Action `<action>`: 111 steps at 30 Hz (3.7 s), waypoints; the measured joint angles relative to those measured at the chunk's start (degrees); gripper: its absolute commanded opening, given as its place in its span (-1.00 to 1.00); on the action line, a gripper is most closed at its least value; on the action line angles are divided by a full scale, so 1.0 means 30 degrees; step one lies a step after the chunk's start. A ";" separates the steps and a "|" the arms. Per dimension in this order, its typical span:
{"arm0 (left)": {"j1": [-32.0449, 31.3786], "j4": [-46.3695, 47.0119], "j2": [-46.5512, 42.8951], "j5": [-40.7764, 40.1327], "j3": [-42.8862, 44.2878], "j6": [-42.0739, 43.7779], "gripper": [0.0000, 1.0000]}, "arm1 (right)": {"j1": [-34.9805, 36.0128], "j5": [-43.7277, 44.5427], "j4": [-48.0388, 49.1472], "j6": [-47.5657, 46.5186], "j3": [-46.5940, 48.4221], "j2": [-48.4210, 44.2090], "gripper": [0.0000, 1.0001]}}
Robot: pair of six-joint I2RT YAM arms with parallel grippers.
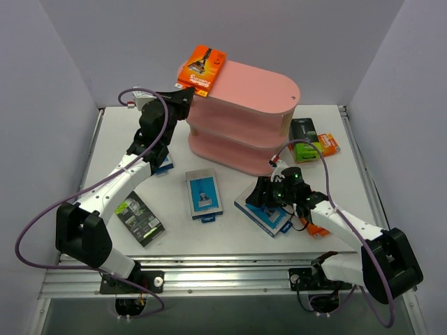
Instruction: Place and organize the shaving razors onto the shelf
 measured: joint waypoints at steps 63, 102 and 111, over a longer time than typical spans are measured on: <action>0.2361 -0.0226 -0.0226 0.5799 0.0976 0.3949 0.60 | 0.0000 0.0109 0.0000 -0.0007 0.0000 0.0328 0.07; 0.4830 -1.1154 -1.1868 1.1016 -0.8189 1.9351 0.76 | -0.2521 1.1846 -0.6142 0.3235 0.3053 -0.0838 0.53; 0.3279 -1.1140 -1.1941 1.0819 -0.8859 1.9977 0.77 | -0.4983 1.3143 -0.8568 0.3082 0.4014 -0.0619 1.00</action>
